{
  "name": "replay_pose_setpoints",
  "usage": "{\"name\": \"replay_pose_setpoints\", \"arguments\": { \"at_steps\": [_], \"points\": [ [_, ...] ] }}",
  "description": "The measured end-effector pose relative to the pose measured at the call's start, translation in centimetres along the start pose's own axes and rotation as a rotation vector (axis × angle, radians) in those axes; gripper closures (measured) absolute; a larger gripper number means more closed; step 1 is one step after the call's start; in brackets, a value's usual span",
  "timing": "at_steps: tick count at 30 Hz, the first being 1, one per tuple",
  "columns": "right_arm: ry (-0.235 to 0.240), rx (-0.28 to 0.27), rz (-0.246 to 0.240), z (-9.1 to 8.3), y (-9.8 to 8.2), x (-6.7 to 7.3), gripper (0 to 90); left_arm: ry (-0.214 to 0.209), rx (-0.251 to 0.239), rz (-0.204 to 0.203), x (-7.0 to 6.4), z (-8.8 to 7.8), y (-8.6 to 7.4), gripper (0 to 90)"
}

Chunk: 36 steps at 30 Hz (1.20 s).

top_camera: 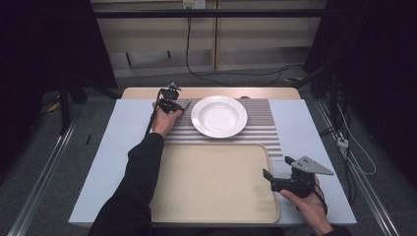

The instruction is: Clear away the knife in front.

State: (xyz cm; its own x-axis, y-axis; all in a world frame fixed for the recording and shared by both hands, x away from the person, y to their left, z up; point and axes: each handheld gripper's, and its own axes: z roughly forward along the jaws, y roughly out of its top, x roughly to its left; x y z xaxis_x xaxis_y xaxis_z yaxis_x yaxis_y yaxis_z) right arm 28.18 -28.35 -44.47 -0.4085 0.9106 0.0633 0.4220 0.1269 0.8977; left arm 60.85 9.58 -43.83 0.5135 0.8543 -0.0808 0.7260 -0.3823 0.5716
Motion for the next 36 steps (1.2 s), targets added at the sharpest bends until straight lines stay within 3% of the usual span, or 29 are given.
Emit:
{"name": "replay_pose_setpoints", "arguments": {
  "at_steps": [7,12,19,21,34,36],
  "points": [
    [-0.002,0.002,0.000,0.0,0.0,0.0,6.0,-0.005,0.015,0.020,0.0,-0.6,0.0,79.8],
    [-0.004,0.001,0.000,0.0,0.0,0.0,6.0,-0.009,-0.002,0.022,-0.1,-1.5,0.0,79.7],
    [-0.007,0.001,-0.002,0.0,0.1,0.1,6.0,-0.011,-0.015,0.055,-0.5,-3.1,0.2,79.8],
    [-0.008,0.002,-0.001,0.0,0.0,0.0,6.0,-0.024,-0.030,0.045,-0.7,-3.7,0.0,79.8],
    [-0.020,-0.001,-0.001,-0.2,0.1,0.0,6.1,-0.060,-0.063,0.070,-1.9,-5.5,-1.2,79.7],
    [-0.020,-0.001,-0.003,-0.2,0.1,0.0,6.1,-0.056,-0.054,0.089,-2.1,-5.7,-1.4,79.8]
  ]
}}
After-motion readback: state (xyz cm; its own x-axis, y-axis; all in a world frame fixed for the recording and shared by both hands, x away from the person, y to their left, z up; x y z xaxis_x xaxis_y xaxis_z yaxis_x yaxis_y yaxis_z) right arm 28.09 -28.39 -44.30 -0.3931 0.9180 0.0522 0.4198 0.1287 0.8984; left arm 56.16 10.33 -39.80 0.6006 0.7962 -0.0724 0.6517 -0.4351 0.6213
